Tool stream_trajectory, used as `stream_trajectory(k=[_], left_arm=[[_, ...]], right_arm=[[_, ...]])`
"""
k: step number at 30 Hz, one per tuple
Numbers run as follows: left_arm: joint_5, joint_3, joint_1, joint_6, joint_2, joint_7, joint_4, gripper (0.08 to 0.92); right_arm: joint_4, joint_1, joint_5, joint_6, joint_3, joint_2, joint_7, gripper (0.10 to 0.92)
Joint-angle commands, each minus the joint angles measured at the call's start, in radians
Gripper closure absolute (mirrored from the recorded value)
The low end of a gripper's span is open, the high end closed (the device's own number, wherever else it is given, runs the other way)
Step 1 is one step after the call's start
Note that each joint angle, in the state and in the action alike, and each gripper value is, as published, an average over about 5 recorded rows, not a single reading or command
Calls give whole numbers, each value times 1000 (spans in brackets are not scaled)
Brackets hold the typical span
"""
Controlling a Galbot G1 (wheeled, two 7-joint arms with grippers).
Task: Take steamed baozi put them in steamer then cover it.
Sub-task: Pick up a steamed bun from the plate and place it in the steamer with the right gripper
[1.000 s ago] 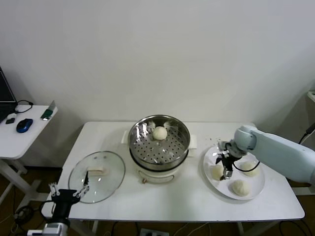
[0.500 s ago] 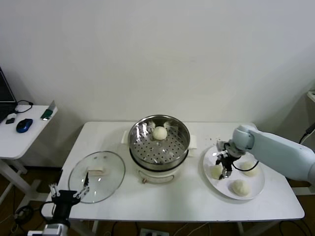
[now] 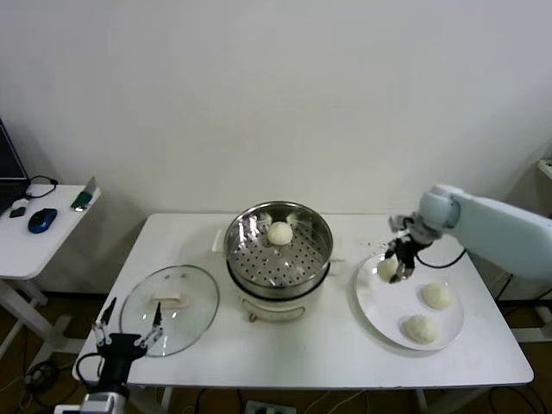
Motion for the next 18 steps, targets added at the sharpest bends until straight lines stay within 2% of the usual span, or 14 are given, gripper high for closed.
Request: stream_trajectory(k=[1, 8, 18], left_arm=[[8, 22, -16, 4, -5, 3, 1, 177], [14, 40, -17, -1, 3, 15, -2, 177], [-8, 39, -9, 9, 12, 21, -17, 177]], right_arm=[[-46, 328, 182, 33, -179, 88, -21, 364], [-64, 381, 285, -5, -181, 260, -15, 364], [-95, 248, 384, -89, -114, 521, 74, 363]])
